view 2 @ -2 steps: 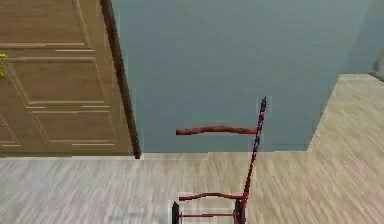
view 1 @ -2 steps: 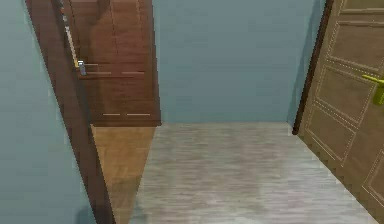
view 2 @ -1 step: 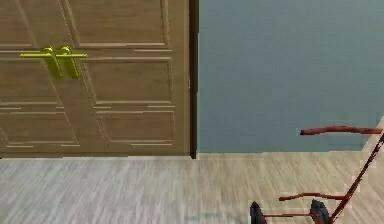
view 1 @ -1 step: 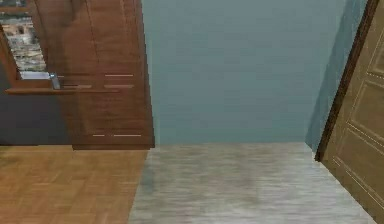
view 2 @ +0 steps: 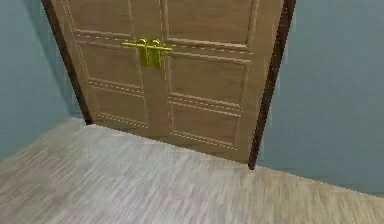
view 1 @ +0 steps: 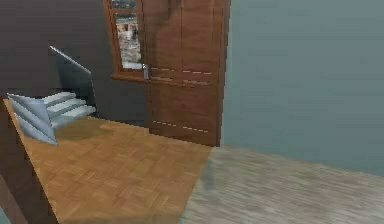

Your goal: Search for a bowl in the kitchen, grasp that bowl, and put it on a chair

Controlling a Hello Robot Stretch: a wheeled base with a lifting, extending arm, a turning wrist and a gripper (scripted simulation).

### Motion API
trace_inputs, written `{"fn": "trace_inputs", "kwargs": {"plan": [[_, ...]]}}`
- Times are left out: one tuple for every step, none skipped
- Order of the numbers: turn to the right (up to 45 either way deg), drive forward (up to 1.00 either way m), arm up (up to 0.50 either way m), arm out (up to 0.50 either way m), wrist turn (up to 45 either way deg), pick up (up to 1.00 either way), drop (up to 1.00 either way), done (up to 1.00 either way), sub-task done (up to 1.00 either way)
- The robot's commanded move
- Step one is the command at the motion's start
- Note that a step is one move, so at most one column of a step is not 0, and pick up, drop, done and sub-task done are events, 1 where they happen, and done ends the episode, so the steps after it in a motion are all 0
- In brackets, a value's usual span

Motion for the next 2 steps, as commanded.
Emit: {"fn": "trace_inputs", "kwargs": {"plan": [[0.0,0.7,0.0,0.0,0.0,0.0,0.0,0.0,0.0],[-45.0,0.0,0.0,0.0,0.0,0.0,0.0,0.0,0.0]]}}
